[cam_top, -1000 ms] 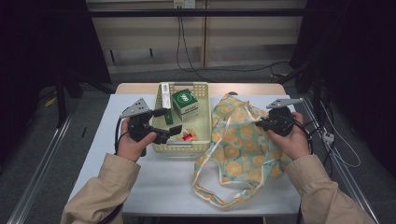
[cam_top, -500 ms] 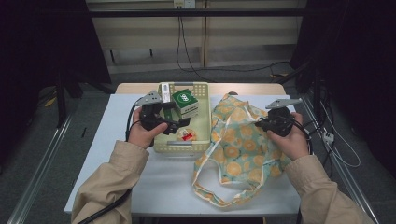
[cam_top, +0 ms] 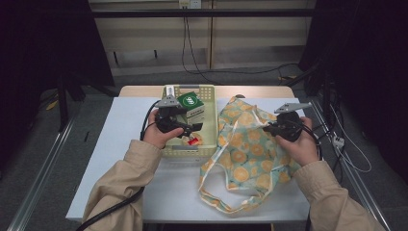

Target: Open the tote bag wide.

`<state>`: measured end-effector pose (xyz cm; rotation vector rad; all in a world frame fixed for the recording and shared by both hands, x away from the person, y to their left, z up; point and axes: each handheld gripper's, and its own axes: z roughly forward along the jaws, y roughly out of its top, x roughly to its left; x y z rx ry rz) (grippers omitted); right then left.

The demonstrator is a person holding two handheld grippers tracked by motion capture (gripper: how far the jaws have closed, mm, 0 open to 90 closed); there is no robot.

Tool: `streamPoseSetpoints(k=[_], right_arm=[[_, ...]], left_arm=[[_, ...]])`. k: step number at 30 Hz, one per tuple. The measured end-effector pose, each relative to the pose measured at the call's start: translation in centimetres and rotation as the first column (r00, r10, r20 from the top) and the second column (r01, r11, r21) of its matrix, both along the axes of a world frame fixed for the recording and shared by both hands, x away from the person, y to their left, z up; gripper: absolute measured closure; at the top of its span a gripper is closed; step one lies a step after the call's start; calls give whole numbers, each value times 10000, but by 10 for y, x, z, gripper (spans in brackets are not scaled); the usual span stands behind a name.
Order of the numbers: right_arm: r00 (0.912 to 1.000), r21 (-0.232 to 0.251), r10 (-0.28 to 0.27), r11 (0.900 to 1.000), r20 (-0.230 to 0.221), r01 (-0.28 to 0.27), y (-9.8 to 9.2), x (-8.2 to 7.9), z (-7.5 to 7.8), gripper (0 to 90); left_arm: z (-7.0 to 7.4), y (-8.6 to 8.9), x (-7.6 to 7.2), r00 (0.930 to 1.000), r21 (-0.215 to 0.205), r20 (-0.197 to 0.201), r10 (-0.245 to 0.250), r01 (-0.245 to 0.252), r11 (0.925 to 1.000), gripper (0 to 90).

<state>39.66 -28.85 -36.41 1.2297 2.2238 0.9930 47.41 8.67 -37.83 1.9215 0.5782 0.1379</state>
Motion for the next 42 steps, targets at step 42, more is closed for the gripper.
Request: streamPoseSetpoints(k=[42], right_arm=[[10000, 55, 21, 10000, -97, -20, 0, 0, -7, 887]], left_arm=[[-55, -23, 27, 9911, 2789, -870, -1011, 1216, 9526, 104]])
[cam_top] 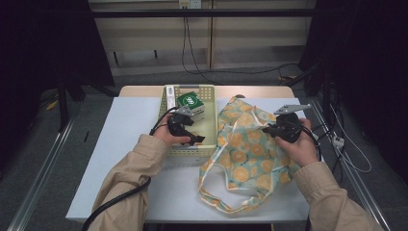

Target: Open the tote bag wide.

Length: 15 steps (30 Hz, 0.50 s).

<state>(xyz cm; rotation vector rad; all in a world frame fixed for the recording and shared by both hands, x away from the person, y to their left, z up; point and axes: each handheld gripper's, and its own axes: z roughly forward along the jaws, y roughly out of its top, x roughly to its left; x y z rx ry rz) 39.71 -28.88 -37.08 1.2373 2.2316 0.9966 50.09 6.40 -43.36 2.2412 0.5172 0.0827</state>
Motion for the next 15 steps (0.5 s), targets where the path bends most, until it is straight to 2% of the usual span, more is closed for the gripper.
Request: streamPoseSetpoints(k=[2, 4, 6, 7, 9, 10, 11, 13, 15], right_arm=[[10000, -28, 21, 10000, 4, -21, 1, 0, -1, 887], [10000, -19, 32, 10000, 14, -32, 2, 0, -1, 887], [10000, -33, 54, 10000, 43, -54, 2, 0, -1, 886], [10000, -33, 58, 10000, 37, -57, 2, 0, -1, 887], [10000, -35, 63, 10000, 48, -63, 2, 0, -1, 887], [10000, -39, 53, 10000, 36, -53, 2, 0, -1, 887], [10000, -46, 60, 10000, 24, -60, 2, 0, -1, 887], [10000, -64, 64, 10000, 22, -64, 2, 1, -2, 887], [10000, -77, 45, 10000, 44, -44, 2, 1, -1, 887]], left_arm=[[-3, -1, 0, 9999, 203, -32, 118, -117, 9997, 122], [-4, -2, 0, 10000, 870, -13, -70, 70, 9962, 147], [-5, -4, -1, 9998, 823, -54, -171, 175, 9965, 178], [-5, -3, 1, 9995, 996, 12, -314, 311, 9945, 173], [-5, -2, 1, 9995, 979, -24, -307, 308, 9947, 169], [-6, -2, 0, 9996, 699, -183, -227, 239, 9973, 175], [-7, -2, 1, 9993, 657, -191, -327, 339, 9973, 183], [-8, -3, 2, 9988, 757, -194, -446, 459, 9961, 191], [-8, -4, 1, 9990, 521, -336, -297, 314, 9981, 193]])
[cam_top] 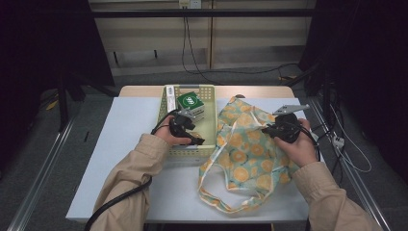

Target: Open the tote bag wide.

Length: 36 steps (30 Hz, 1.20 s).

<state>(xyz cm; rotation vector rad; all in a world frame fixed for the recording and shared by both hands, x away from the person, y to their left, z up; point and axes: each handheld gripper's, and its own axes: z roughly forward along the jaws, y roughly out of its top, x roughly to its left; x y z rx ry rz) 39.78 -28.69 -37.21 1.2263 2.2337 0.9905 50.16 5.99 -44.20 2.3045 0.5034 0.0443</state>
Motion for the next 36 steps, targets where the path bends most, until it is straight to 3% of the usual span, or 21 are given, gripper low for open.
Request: streamPoseSetpoints(k=[1, 3, 4, 5, 6, 7, 8, 9, 11, 12, 13, 14, 15, 17, 26, 27, 28, 29, 31, 36], right_arm=[[10000, 21, -7, 10000, 1, 7, 0, 0, 0, 887], [10000, 16, -5, 10000, -31, 5, 0, 0, 0, 887], [10000, -53, 11, 10000, -31, -11, 0, 0, 0, 886], [10000, -66, 22, 10000, -21, -23, 0, 0, 0, 886], [10000, -40, 16, 10000, -13, -16, 0, 0, 0, 887], [10000, -24, 9, 10000, -13, -9, -1, 0, 1, 887], [10000, -27, -7, 10000, -11, 7, -1, 0, 1, 887], [10000, -23, -22, 10000, 3, 22, -2, 1, 1, 887], [10000, 11, -44, 10000, 10, 44, -2, 1, 2, 887], [10000, 22, -40, 10000, 10, 40, -2, 1, 1, 887], [10000, 8, -27, 10000, 5, 27, -1, 1, 1, 887], [10000, 4, 1, 10000, -6, -1, -1, 1, 1, 887], [10000, -22, 21, 10000, -9, -21, -1, 1, 1, 887], [10000, -7, 13, 10000, 0, -13, -1, 1, 1, 887], [10000, 38, -12, 10000, 5, 12, -2, 0, -1, 887], [10000, 41, -10, 10000, 7, 10, -2, 0, -1, 887], [10000, 51, -14, 10000, -8, 14, -2, 0, -2, 887], [10000, 36, -2, 10000, -11, 2, -2, 0, -2, 887], [10000, 58, -17, 10000, 13, 17, -2, 0, -1, 887], [10000, 66, -16, 10000, 63, 15, -2, 0, 0, 887]], left_arm=[[-1, -1, 0, 10000, -112, 6, -47, 47, 9999, 196], [2, -1, 0, 9999, 345, 142, 59, -64, 9994, 197], [2, -1, 1, 9998, 336, 212, -1, -6, 9994, 187], [1, -1, 1, 10000, -52, -33, -55, 55, 10000, 178], [3, -1, 1, 9999, 138, 79, -101, 100, 9999, 177], [2, -1, 2, 9999, -101, -2, -141, 141, 9998, 179], [4, -2, 1, 9997, 307, 202, -110, 104, 9995, 190], [2, -4, 0, 10000, 134, 42, 70, -71, 9999, 190], [0, -6, 0, 9994, 19, -137, -320, 320, 9995, 211], [1, -7, -1, 9995, 361, 67, -324, 321, 9988, 241], [-1, -8, -1, 9987, 203, -76, -513, 514, 9985, 258], [-2, -9, -2, 9980, 406, -63, -622, 624, 9972, 260], [-2, -10, -3, 9977, 1097, 148, -669, 648, 9918, 258], [-7, -11, -4, 9948, 1384, -11, -1014, 1006, 9853, 223], [-6, -8, -1, 9988, 1646, 53, -487, 472, 9852, 219], [-5, -7, 0, 9986, 1834, 128, -520, 487, 9818, 221], [-6, -8, -1, 9997, 1561, 1, -240, 237, 9875, 223], [-5, -7, 0, 9995, 1694, 39, -312, 301, 9851, 224], [-5, -7, 1, 9999, 1816, 148, -9, -18, 9834, 227], [-2, -11, 4, 9991, 1657, 38, 411, -412, 9853, 233]])
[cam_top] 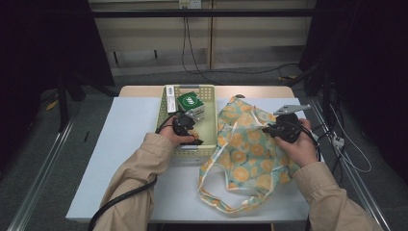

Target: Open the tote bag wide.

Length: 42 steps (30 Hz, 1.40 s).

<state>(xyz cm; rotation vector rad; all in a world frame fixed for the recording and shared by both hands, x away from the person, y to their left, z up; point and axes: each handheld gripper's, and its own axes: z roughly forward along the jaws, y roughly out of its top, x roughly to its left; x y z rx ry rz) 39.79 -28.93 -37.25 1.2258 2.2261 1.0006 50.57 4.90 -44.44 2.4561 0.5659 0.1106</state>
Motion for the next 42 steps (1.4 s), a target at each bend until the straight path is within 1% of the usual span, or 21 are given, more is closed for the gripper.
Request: streamPoseSetpoints(k=[3, 5, 7, 9, 10, 13, 14, 15, 20, 21, 23, 24, 26, 27, 28, 31, 34, 39, 40, 41, 42], right_arm=[[10000, 2, 3, 10000, -19, -3, 0, 0, -1, 887], [10000, 32, 17, 10000, -17, -17, 0, 0, -1, 887], [10000, 27, 38, 10000, -12, -38, 0, 0, -1, 887], [10000, 15, 44, 10000, 5, -44, 0, 0, 0, 886], [10000, 42, 27, 10000, 12, -27, -1, 0, 0, 886], [10000, 74, 2, 10000, 7, -2, -1, 0, 0, 886], [10000, 74, 5, 10000, 0, -5, -1, 0, 0, 886], [10000, 63, 9, 10000, 12, -9, -1, 0, 0, 887], [10000, 25, 36, 10000, 24, -36, 0, 0, -1, 886], [10000, 19, 39, 10000, 8, -39, 0, 0, -1, 886], [10000, 17, 27, 10000, 21, -27, 0, 0, -1, 887], [10000, 5, 25, 10000, 24, -25, 0, 0, -1, 886], [10000, 6, 18, 10000, 40, -18, 0, 0, 0, 887], [10000, 7, 9, 10000, 42, -9, 0, 0, 0, 887], [10000, 8, 8, 10000, 38, -8, 0, 0, 0, 886], [10000, 9, -9, 10000, 39, 8, -1, -1, 1, 887], [10000, 40, -28, 10000, 34, 28, -1, -1, 1, 886], [10000, 31, 5, 10000, 48, -6, 0, -1, 1, 886], [10000, 38, 9, 10000, 35, -9, 0, -1, 1, 887], [10000, 23, 12, 10000, 26, -12, 0, -1, 1, 887], [10000, 44, 8, 10000, 28, -8, 0, -1, 1, 886]], left_arm=[[2, -7, 0, 9999, -250, -87, -115, 113, 9996, 234], [2, -12, 0, 9998, -327, 163, -90, 95, 9994, 223], [4, -14, 1, 9994, -426, 359, 30, -15, 9991, 137], [6, -12, 1, 9993, -573, 368, 55, -34, 9984, 109], [7, -10, 0, 9994, -399, 328, 132, -119, 9991, 108], [5, -4, 0, 9999, -443, 140, 28, -22, 9990, 96], [4, -2, -1, 9997, -64, 233, 119, -118, 9999, 99], [2, 1, 1, 9998, -20, 42, -170, 170, 9999, 101], [-3, 4, 1, 9995, 188, -247, -178, 183, 9997, 109], [-2, 3, -1, 10000, 452, -39, -30, 32, 9990, 117], [-2, 3, 0, 9995, 145, -233, -209, 212, 9997, 143], [-1, 4, 0, 9995, 151, -201, -242, 245, 9996, 191], [-1, 3, 0, 9998, 225, -163, -131, 135, 9997, 203], [0, 3, -1, 10000, 372, 70, -34, 32, 9993, 204], [1, 3, 0, 10000, 290, -63, -58, 60, 9996, 205], [8, 2, 1, 9988, -413, 125, 464, -458, 9981, 206], [19, 0, 3, 9973, -782, 311, 669, -643, 9949, 206], [35, -6, 3, 9973, -1129, 307, 660, -621, 9917, 206], [39, -7, 0, 9955, -921, 421, 848, -806, 9925, 206], [41, -7, 2, 9978, -1159, 207, 633, -605, 9914, 207], [43, -8, 0, 9962, -1500, 95, 861, -837, 9851, 206]])
